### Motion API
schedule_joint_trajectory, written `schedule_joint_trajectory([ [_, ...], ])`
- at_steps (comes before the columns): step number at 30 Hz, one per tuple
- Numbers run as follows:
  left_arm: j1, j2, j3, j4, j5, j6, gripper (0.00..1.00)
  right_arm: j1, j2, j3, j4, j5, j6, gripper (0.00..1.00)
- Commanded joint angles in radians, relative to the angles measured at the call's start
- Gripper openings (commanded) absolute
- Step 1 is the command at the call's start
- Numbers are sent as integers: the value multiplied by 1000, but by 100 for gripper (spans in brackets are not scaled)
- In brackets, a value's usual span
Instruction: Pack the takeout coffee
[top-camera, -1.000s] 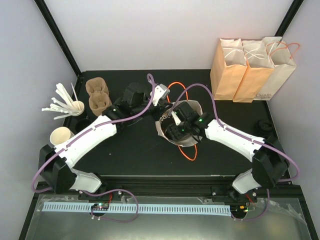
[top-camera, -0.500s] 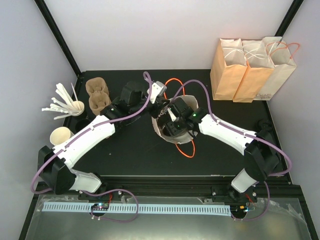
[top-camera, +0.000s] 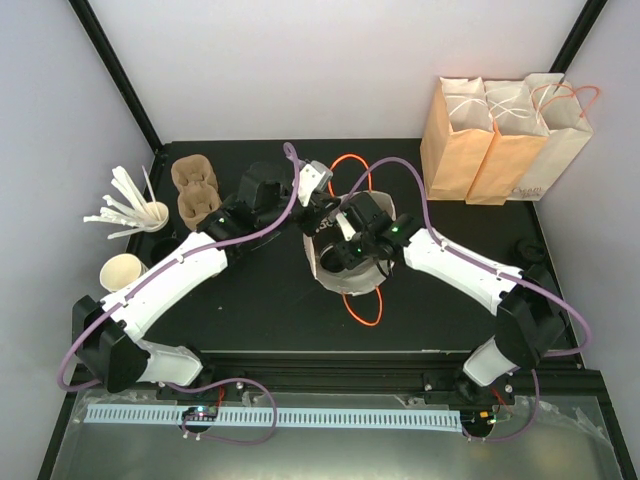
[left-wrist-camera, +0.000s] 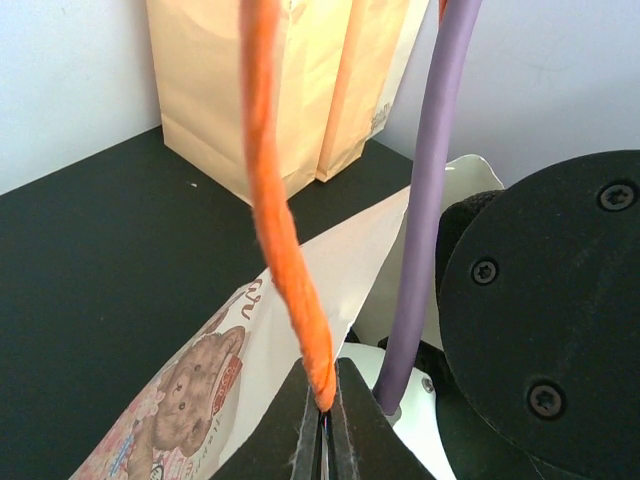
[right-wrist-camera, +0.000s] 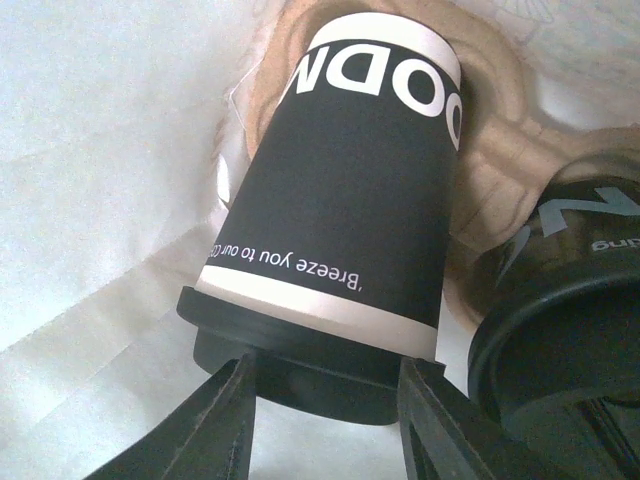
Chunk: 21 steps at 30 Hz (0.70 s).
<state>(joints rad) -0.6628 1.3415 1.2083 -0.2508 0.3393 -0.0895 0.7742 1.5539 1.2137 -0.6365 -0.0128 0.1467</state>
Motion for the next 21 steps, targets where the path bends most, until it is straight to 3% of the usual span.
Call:
schedule_joint_trajectory([
  [1,-44,7,2,-90,154,-14,1,-19,-13,93,149,-27,19,42],
  [6,-45,4,0,-91,165,-20,2,-24,-6,118,138,-42,21,41],
  [15,-44,8,-18,-94,175,-20,2,-74,-19,190,87,-161,89,15],
  [21,-44,10,-26,-95,176,-13,2,-86,-31,147,67,-190,33,19],
])
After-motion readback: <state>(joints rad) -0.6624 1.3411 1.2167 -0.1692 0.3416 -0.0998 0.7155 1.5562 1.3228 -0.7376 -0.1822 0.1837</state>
